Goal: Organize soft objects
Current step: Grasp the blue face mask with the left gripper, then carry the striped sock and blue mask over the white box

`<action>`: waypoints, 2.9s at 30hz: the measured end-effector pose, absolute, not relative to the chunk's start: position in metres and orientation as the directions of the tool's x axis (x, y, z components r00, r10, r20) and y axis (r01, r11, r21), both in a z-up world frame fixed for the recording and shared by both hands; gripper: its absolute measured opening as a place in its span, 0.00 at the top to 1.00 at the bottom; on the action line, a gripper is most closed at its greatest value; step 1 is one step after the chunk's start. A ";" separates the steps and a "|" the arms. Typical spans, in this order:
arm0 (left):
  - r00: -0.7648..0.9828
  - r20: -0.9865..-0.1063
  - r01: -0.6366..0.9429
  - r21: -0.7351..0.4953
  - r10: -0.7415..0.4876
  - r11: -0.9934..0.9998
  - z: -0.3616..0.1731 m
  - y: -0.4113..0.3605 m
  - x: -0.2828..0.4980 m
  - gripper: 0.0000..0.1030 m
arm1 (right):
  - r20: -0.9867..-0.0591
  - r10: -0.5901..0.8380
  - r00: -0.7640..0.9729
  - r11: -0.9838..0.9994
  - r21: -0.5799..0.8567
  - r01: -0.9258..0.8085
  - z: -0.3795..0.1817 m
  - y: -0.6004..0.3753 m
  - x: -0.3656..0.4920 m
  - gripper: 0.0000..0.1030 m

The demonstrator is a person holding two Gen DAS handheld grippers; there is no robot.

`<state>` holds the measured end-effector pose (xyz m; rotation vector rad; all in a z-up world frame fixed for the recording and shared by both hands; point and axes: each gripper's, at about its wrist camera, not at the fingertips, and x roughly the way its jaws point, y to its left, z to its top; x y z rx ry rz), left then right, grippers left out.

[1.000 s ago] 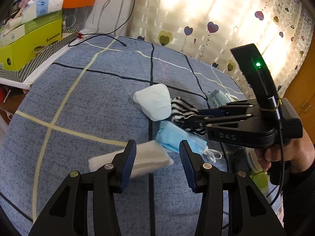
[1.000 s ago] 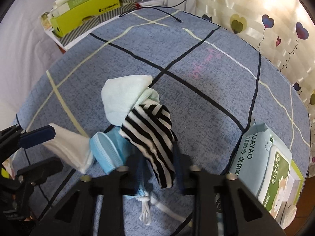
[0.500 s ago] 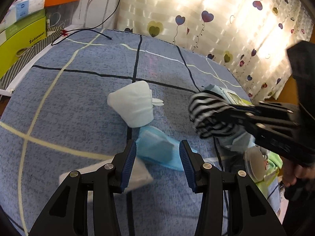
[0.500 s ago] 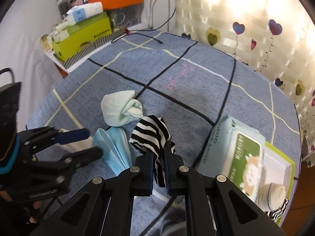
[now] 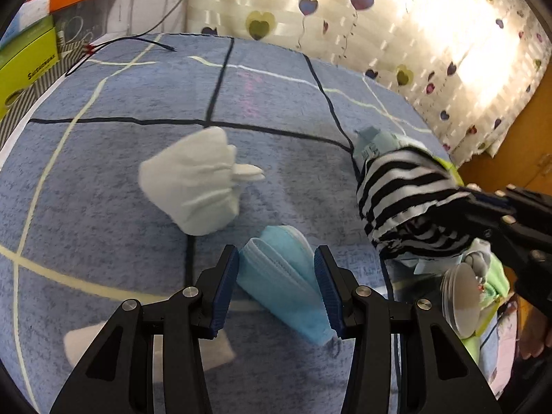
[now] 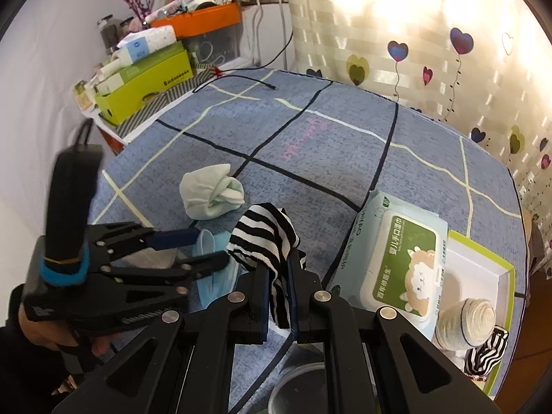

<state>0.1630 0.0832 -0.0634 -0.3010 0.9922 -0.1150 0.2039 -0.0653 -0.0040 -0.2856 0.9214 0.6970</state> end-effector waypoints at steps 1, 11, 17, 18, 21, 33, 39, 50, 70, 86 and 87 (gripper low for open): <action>0.544 -0.804 -0.026 -0.302 -0.240 0.953 -0.063 0.079 0.162 0.55 | -0.804 0.429 0.412 0.750 0.063 -0.658 -0.003 -0.068 0.203 0.91; 0.545 -0.806 -0.024 -0.288 -0.229 0.957 -0.056 0.050 0.136 0.54 | -0.786 0.437 0.437 0.763 0.066 -0.643 0.006 -0.086 0.196 0.91; 0.506 -0.840 -0.057 -0.257 -0.194 0.965 -0.070 0.039 0.135 0.54 | -0.776 0.450 0.443 0.764 0.078 -0.640 0.009 -0.095 0.191 0.92; 0.512 -0.838 -0.057 -0.252 -0.188 0.966 -0.070 0.038 0.135 0.54 | -0.774 0.451 0.444 0.765 0.079 -0.639 0.010 -0.097 0.189 0.92; 0.516 -0.836 -0.067 -0.255 -0.185 0.964 -0.070 0.039 0.135 0.55 | -0.769 0.454 0.451 0.769 0.082 -0.634 0.013 -0.102 0.186 0.92; 0.602 -0.779 -0.061 -0.267 -0.178 0.962 -0.039 0.047 0.110 0.82 | -0.717 0.501 0.485 0.780 0.130 -0.613 0.027 -0.126 0.160 0.92; 0.664 -0.721 -0.029 -0.288 -0.197 0.957 -0.005 0.048 0.082 0.82 | -0.676 0.522 0.519 0.787 0.148 -0.599 0.038 -0.141 0.132 0.92; 0.712 -0.657 0.054 -0.303 -0.250 0.951 0.031 0.026 0.052 0.82 | -0.623 0.518 0.586 0.805 0.125 -0.579 0.063 -0.169 0.086 0.92; 0.705 -0.633 0.182 -0.275 -0.320 0.944 0.057 -0.036 0.040 0.82 | -0.589 0.489 0.644 0.850 0.156 -0.503 0.067 -0.229 0.061 0.91; 0.668 -0.649 0.263 -0.251 -0.364 0.931 0.059 -0.088 0.051 0.82 | -0.579 0.459 0.674 0.880 0.189 -0.436 0.060 -0.278 0.061 0.91; 0.665 -0.651 0.267 -0.251 -0.366 0.930 0.058 -0.091 0.052 0.82 | -0.579 0.457 0.675 0.881 0.192 -0.431 0.059 -0.281 0.061 0.91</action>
